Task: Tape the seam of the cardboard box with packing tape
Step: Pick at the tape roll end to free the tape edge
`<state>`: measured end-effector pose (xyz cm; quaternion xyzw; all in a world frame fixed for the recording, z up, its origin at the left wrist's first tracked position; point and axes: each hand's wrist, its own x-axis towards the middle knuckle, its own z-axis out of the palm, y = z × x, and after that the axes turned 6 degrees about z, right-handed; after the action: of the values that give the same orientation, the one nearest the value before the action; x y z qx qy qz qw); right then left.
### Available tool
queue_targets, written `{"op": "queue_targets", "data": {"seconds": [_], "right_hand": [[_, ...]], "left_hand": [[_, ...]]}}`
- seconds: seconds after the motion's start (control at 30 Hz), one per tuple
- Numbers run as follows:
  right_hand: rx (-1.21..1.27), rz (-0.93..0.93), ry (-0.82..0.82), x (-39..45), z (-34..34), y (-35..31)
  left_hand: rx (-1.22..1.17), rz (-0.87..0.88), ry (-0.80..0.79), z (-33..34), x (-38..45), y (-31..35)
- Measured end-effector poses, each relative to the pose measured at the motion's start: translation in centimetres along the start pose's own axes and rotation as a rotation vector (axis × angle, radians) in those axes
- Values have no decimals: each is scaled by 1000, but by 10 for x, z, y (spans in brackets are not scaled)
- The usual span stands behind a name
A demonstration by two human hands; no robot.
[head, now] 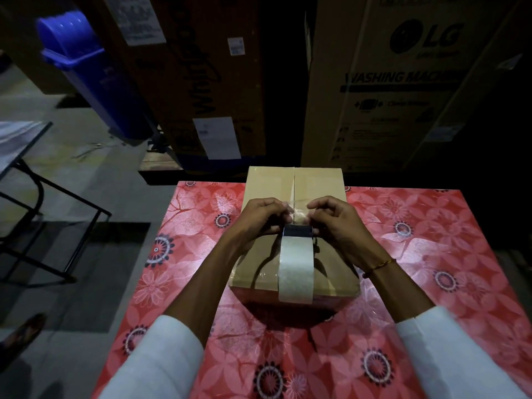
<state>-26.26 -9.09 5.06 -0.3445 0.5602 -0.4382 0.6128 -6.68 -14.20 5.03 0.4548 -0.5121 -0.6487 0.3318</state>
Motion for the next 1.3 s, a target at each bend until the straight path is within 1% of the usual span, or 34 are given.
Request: {"op": "queue_targets", "data": {"seconds": [0.13, 0.23, 0.4, 0.47, 0.53, 0.57, 0.6, 0.73, 0.8, 0.93, 1.0, 1.17, 1.3], "right_hand": [[26, 5, -1, -2, 4, -3], [1, -4, -11, -3, 3, -3], [-29, -38, 23, 0, 4, 0], [-54, -59, 31, 0, 4, 1], [-60, -74, 35, -2, 4, 2], [-57, -80, 35, -2, 3, 3], [-58, -88, 36, -3, 3, 3], [-95, -117, 56, -3, 6, 5], [-100, -135, 59, -2, 7, 6], [-155, -162, 122, -1, 8, 8], [-171, -174, 129, 0, 10, 7], [-152, -173, 93, -3, 12, 4], [-158, -155, 61, -6, 10, 0]], "left_hand": [[4, 8, 0, 0, -2, 1], [-5, 13, -2, 1, -2, 0], [-64, -3, -69, -4, -2, 1], [-153, -8, -94, -12, -3, 0], [-321, -18, -101, -20, -3, -2], [-367, -29, -92, -23, -3, -2], [-357, -39, -78, -24, -3, -2], [-48, -38, -40, -10, -1, 2], [18, -36, -50, -6, 0, 4], [-87, -89, -145, -10, -4, 6], [-93, -80, -172, -12, -6, 4], [-52, -32, -60, -5, 1, -4], [-18, -14, -31, -4, 5, -6]]}}
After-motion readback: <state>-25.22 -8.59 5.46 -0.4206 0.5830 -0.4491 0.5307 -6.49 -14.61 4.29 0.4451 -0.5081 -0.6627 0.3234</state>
